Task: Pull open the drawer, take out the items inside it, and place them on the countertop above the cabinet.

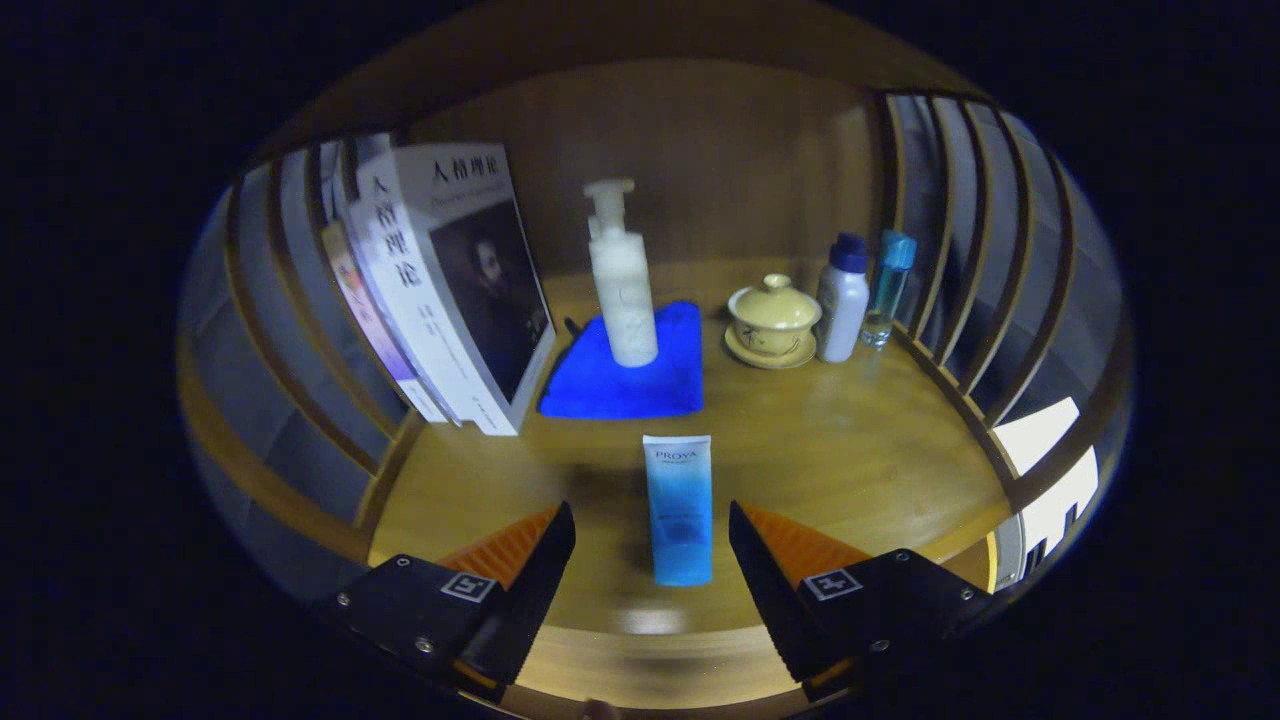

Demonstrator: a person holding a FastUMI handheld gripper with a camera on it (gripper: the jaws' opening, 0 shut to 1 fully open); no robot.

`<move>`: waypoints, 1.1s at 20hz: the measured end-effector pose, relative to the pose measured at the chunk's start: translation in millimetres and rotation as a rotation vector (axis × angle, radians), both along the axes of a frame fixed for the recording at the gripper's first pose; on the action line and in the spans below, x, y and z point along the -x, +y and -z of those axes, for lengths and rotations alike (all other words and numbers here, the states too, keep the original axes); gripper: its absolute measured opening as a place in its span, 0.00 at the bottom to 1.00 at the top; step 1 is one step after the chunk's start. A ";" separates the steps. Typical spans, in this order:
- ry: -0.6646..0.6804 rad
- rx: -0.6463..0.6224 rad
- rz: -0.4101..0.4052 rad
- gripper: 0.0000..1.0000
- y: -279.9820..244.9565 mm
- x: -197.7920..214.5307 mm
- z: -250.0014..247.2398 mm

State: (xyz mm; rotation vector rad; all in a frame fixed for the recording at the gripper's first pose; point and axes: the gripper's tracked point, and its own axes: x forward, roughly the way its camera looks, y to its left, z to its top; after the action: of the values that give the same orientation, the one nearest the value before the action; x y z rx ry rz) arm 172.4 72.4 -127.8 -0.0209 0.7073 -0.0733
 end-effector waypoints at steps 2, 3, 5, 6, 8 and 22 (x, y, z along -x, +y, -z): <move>-0.103 -0.025 -0.006 0.94 4.3 19.5 -24.1; -0.152 -0.030 -0.013 0.94 6.5 31.4 -34.6; -0.220 -0.016 -0.037 0.95 9.9 58.8 -53.2; -0.257 0.000 -0.048 0.95 10.9 72.7 -62.2; -0.344 0.009 -0.079 0.95 17.5 100.2 -81.2; -0.575 0.018 -0.220 0.95 25.0 266.7 -13.0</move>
State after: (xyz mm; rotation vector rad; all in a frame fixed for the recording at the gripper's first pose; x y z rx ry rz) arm -94.3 97.5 -114.8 -0.0906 0.1267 0.1233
